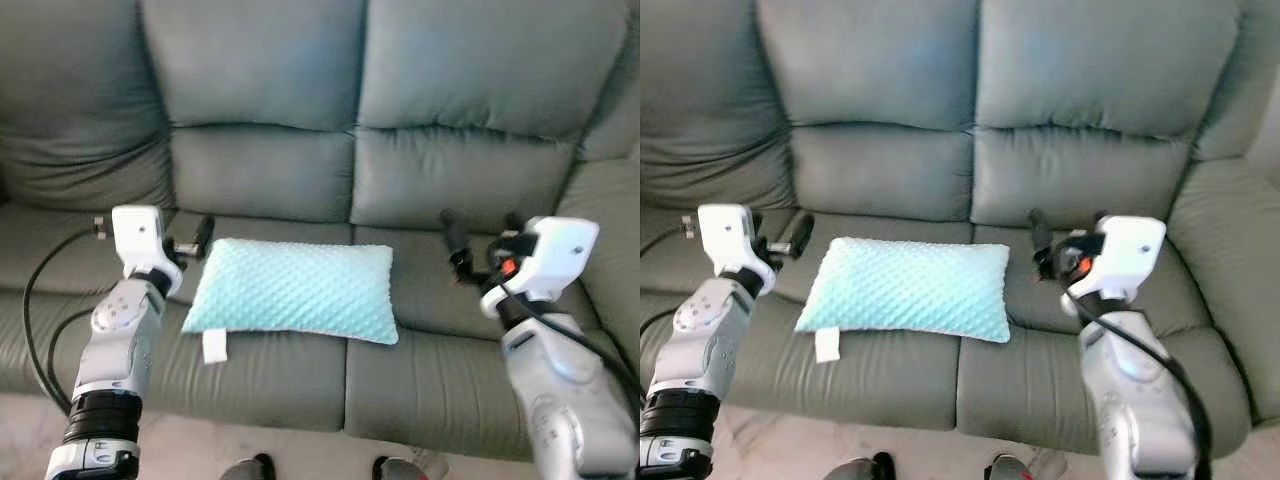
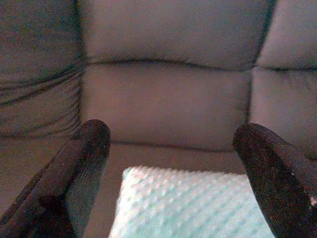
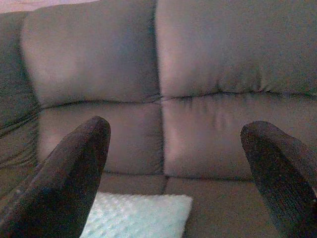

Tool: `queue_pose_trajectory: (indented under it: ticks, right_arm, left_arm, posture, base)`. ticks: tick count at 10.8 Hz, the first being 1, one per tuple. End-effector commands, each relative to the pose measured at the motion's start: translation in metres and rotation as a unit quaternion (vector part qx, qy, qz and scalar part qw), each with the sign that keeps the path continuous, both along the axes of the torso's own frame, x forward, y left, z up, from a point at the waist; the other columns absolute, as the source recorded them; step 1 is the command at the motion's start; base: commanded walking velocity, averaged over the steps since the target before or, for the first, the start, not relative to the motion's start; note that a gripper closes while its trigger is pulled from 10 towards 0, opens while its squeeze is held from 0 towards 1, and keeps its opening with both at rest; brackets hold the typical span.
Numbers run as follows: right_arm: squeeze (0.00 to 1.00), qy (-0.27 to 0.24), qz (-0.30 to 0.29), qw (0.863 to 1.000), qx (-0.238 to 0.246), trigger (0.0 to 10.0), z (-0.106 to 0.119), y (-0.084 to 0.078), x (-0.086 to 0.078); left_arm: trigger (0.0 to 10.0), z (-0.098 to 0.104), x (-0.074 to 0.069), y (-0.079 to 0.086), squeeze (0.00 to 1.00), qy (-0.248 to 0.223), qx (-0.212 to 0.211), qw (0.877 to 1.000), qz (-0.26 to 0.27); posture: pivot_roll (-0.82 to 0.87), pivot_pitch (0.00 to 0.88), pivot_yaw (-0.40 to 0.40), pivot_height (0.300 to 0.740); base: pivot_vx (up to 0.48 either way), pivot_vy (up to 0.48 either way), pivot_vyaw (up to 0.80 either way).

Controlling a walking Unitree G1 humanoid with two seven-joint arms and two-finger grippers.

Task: Move the pillow to the sofa

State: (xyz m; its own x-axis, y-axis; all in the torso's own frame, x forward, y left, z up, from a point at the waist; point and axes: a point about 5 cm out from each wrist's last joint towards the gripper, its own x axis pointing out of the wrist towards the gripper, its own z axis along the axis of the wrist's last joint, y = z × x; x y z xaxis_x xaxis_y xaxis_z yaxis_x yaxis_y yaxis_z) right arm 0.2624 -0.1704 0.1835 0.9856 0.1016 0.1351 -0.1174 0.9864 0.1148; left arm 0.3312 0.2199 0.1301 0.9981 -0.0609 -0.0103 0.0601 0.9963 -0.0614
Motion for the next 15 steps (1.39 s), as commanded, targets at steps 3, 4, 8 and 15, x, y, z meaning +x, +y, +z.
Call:
queue_pose_trajectory:
  ticks: [3, 4, 8, 15]
  right_arm:
    - [0.00, -0.005, 0.011, 1.000, 0.005, 10.0, 0.003, 0.004, -0.006]
    - [0.00, -0.005, 0.011, 1.000, 0.006, 10.0, 0.003, 0.005, -0.006]
    - [0.00, 0.009, 0.020, 0.999, 0.026, 10.0, -0.004, 0.011, -0.008]
    - [0.00, 0.017, 0.061, 0.997, 0.046, 10.0, -0.008, 0.025, -0.014]
  left_arm:
    - [10.0, -0.004, 0.002, 0.010, 0.00, 0.023, -0.004, 0.999, 0.025]
    - [10.0, -0.004, 0.003, 0.010, 0.00, 0.026, 0.000, 0.999, 0.021]
    - [10.0, -0.012, 0.005, 0.002, 0.00, 0.040, 0.009, 0.999, -0.008]
    - [10.0, -0.022, -0.004, 0.012, 0.00, 0.057, 0.020, 0.998, 0.002]
  posture:
    - [-0.19, 0.183, 0.025, 0.740]
    - [-0.19, 0.184, 0.024, 0.740]
    - [-0.19, 0.189, 0.034, 0.740]
    - [-0.18, 0.199, 0.039, 0.740]
  base:
    - [0.000, 0.000, 0.00]
    - [0.000, 0.000, 0.00]
    - [0.000, 0.000, 0.00]
    - [0.000, 0.000, 0.12]
